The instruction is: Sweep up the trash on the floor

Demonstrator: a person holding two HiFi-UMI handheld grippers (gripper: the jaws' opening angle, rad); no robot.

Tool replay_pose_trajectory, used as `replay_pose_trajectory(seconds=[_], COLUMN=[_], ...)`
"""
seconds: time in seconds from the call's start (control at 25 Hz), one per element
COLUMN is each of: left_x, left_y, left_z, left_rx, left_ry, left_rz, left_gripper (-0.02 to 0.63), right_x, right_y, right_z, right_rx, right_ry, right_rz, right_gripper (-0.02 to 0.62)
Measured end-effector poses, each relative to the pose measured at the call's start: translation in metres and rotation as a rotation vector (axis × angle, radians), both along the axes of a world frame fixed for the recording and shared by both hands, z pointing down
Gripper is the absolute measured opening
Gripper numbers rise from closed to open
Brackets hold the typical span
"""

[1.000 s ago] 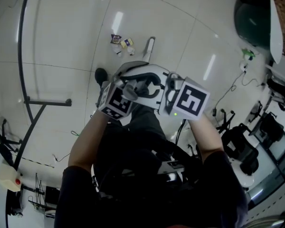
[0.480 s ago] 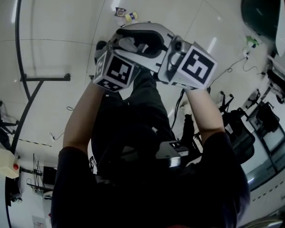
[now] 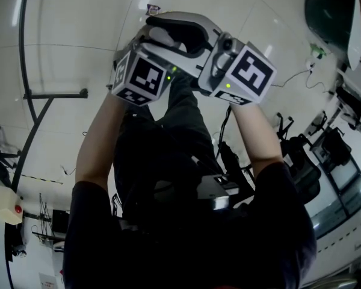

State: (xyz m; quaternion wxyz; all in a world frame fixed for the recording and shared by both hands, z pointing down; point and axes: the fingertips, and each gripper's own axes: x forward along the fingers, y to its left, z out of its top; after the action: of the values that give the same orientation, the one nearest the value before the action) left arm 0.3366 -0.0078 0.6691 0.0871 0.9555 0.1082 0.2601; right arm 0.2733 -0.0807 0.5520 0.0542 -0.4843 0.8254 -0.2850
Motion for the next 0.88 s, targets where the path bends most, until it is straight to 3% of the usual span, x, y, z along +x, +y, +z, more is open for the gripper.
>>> replay_pose_trajectory(seconds=[0.32, 0.56, 0.88], left_x=[0.012, 0.009, 0.011], left_y=[-0.009, -0.007, -0.011], left_z=[-0.009, -0.009, -0.013], left_rx=[0.040, 0.074, 0.110], left_ry=[0.014, 0.000, -0.026], left_rz=[0.082, 0.148, 0.185], left_gripper=[0.028, 0.026, 0.026], right_x=[0.018, 0.016, 0.021], right_y=[-0.009, -0.010, -0.016], right_z=[-0.010, -0.012, -0.019], right_rx=[0.019, 0.027, 0.034], right_ry=[0.025, 0.037, 0.077], right_rz=[0.077, 0.078, 0.142], right_gripper=[0.150, 0.150, 0.149])
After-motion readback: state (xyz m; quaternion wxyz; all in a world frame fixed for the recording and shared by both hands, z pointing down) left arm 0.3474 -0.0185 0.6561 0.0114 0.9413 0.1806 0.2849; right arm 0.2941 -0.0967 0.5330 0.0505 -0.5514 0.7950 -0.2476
